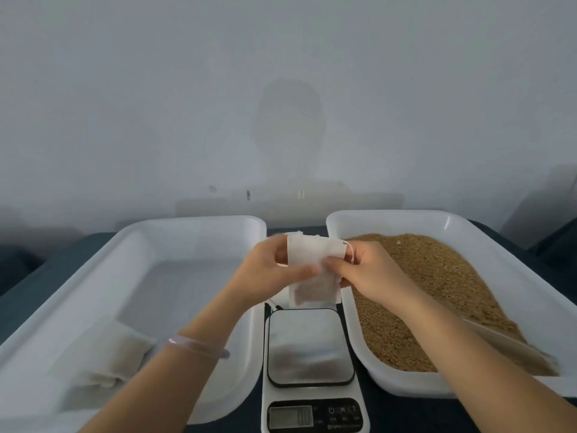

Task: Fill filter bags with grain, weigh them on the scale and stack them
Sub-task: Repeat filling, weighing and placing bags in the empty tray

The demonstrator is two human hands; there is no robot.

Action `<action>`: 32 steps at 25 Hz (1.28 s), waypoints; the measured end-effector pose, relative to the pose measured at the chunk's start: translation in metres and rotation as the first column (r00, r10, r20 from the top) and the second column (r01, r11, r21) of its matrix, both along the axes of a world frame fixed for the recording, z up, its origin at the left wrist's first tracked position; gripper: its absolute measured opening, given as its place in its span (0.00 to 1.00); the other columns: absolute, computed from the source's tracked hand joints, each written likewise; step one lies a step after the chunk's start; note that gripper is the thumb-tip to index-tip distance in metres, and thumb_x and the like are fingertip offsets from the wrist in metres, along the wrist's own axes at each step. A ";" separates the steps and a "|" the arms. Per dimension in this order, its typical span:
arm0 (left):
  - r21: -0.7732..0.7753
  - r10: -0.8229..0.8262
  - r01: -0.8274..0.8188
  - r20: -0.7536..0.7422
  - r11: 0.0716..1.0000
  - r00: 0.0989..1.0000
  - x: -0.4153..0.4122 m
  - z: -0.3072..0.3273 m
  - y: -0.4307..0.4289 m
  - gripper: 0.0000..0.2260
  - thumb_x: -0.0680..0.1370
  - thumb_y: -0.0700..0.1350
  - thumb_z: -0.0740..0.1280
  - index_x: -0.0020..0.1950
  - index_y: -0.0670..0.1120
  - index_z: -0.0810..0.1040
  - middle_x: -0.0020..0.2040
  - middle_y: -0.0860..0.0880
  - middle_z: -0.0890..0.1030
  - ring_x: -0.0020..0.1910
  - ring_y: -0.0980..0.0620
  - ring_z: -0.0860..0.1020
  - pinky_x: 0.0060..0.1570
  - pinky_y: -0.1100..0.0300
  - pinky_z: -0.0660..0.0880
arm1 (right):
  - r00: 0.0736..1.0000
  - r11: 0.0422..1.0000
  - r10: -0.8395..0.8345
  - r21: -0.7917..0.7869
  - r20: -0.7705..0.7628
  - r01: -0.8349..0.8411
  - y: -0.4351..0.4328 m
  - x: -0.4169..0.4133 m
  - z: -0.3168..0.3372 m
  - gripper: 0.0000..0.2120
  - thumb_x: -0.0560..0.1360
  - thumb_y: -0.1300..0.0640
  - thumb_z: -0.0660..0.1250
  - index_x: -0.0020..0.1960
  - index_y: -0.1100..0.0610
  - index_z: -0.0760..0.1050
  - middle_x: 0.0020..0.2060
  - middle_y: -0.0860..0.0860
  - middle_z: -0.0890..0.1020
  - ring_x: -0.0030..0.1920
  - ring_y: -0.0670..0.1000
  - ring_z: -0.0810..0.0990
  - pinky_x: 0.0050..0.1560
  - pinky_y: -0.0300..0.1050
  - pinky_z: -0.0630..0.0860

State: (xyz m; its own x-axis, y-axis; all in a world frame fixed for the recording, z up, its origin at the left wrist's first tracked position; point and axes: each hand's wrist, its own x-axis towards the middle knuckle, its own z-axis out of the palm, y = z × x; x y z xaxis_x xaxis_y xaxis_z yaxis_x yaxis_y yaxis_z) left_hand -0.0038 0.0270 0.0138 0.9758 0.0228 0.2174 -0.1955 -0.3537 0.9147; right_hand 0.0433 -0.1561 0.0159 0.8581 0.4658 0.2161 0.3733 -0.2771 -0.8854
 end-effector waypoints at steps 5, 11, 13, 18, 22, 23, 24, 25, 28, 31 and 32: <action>0.348 0.002 0.025 -0.076 0.937 0.997 0.001 -0.018 0.009 0.14 0.68 0.44 0.76 0.32 0.37 0.76 0.27 0.49 0.70 0.29 0.54 0.65 0.31 0.60 0.63 | 0.968 0.901 0.201 -0.416 0.150 -0.123 0.011 -0.002 -0.012 0.09 0.72 0.48 0.71 0.37 0.52 0.79 0.29 0.45 0.78 0.29 0.40 0.72 0.31 0.35 0.67; 0.605 0.014 0.061 -0.118 0.794 0.993 0.004 -0.036 0.004 0.13 0.68 0.50 0.74 0.34 0.42 0.77 0.32 0.49 0.77 0.38 0.55 0.68 0.50 0.60 0.66 | 0.963 0.781 0.245 -0.611 0.115 -0.126 0.015 0.001 -0.028 0.12 0.67 0.45 0.71 0.36 0.54 0.80 0.34 0.48 0.81 0.39 0.44 0.76 0.44 0.38 0.73; 0.757 -0.040 0.112 -0.113 0.643 0.993 0.003 -0.034 0.001 0.14 0.70 0.50 0.71 0.28 0.50 0.70 0.28 0.56 0.72 0.35 0.56 0.69 0.68 0.61 0.56 | 0.938 0.687 0.318 -0.715 0.140 -0.126 0.017 0.002 -0.031 0.13 0.71 0.44 0.68 0.32 0.52 0.75 0.32 0.48 0.78 0.45 0.48 0.76 0.66 0.43 0.59; 0.870 -0.011 0.080 -0.085 0.487 0.996 0.002 -0.036 -0.002 0.16 0.70 0.51 0.69 0.28 0.52 0.66 0.26 0.56 0.69 0.38 0.54 0.73 0.73 0.60 0.48 | 0.913 0.632 0.328 -0.775 0.243 -0.021 0.018 0.003 -0.034 0.17 0.71 0.55 0.64 0.26 0.51 0.63 0.25 0.46 0.70 0.36 0.44 0.69 0.70 0.47 0.53; 0.905 0.015 0.109 -0.126 0.411 0.992 0.003 -0.036 -0.007 0.15 0.70 0.55 0.70 0.31 0.49 0.70 0.27 0.56 0.68 0.39 0.54 0.71 0.72 0.60 0.48 | 0.908 0.558 0.338 -0.829 0.248 0.019 0.029 0.001 -0.035 0.15 0.71 0.50 0.68 0.29 0.52 0.68 0.28 0.46 0.71 0.38 0.48 0.70 0.69 0.48 0.52; 0.912 0.017 0.107 -0.123 0.397 0.992 0.003 -0.036 -0.008 0.16 0.71 0.55 0.69 0.30 0.49 0.68 0.28 0.56 0.67 0.39 0.54 0.70 0.72 0.60 0.48 | 0.910 0.541 0.337 -0.840 0.240 0.021 0.032 0.001 -0.035 0.16 0.70 0.47 0.68 0.29 0.52 0.68 0.27 0.46 0.71 0.36 0.47 0.70 0.69 0.49 0.51; 0.918 0.013 0.104 -0.118 0.384 0.993 0.003 -0.036 -0.008 0.17 0.71 0.55 0.69 0.29 0.49 0.66 0.28 0.55 0.67 0.39 0.53 0.70 0.72 0.59 0.49 | 0.915 0.535 0.329 -0.844 0.234 0.023 0.033 0.000 -0.034 0.18 0.70 0.45 0.69 0.29 0.52 0.66 0.27 0.45 0.70 0.34 0.45 0.69 0.69 0.49 0.50; 0.922 0.007 0.101 -0.111 0.373 0.994 0.002 -0.036 -0.007 0.17 0.72 0.54 0.68 0.29 0.50 0.65 0.29 0.55 0.67 0.39 0.53 0.69 0.72 0.59 0.49 | 0.919 0.534 0.320 -0.845 0.232 0.028 0.034 0.000 -0.035 0.19 0.69 0.44 0.69 0.29 0.52 0.66 0.27 0.45 0.69 0.33 0.44 0.68 0.69 0.50 0.50; 0.925 -0.004 0.099 -0.105 0.367 0.994 0.002 -0.036 -0.005 0.16 0.73 0.52 0.67 0.28 0.51 0.65 0.29 0.55 0.68 0.39 0.52 0.71 0.72 0.59 0.51 | 0.912 0.542 0.313 -0.839 0.265 0.057 0.033 0.000 -0.038 0.18 0.69 0.42 0.68 0.29 0.51 0.68 0.26 0.44 0.70 0.37 0.48 0.72 0.69 0.50 0.49; 0.929 -0.013 0.096 -0.098 0.359 0.995 0.003 -0.037 -0.005 0.16 0.73 0.52 0.66 0.29 0.51 0.65 0.28 0.55 0.68 0.38 0.52 0.71 0.72 0.59 0.51 | 0.911 0.550 0.304 -0.832 0.278 0.070 0.032 0.000 -0.041 0.19 0.70 0.41 0.66 0.28 0.50 0.67 0.26 0.44 0.70 0.38 0.50 0.73 0.69 0.51 0.48; 0.932 -0.016 0.104 -0.105 0.346 0.994 0.004 -0.037 -0.006 0.16 0.73 0.52 0.66 0.29 0.51 0.66 0.28 0.55 0.68 0.39 0.52 0.72 0.72 0.59 0.51 | 0.911 0.550 0.301 -0.832 0.281 0.074 0.033 0.000 -0.041 0.19 0.70 0.41 0.66 0.28 0.50 0.67 0.26 0.44 0.70 0.38 0.49 0.72 0.69 0.51 0.48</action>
State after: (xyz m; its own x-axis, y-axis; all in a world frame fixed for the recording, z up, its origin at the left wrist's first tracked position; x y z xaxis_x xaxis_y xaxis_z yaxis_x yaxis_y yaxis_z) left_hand -0.0002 0.0213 -0.0237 0.9774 -0.2112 -0.0061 -0.2112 -0.9774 0.0069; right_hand 0.0430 -0.1230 -0.0253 0.7293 0.6829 -0.0430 0.6779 -0.7297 -0.0893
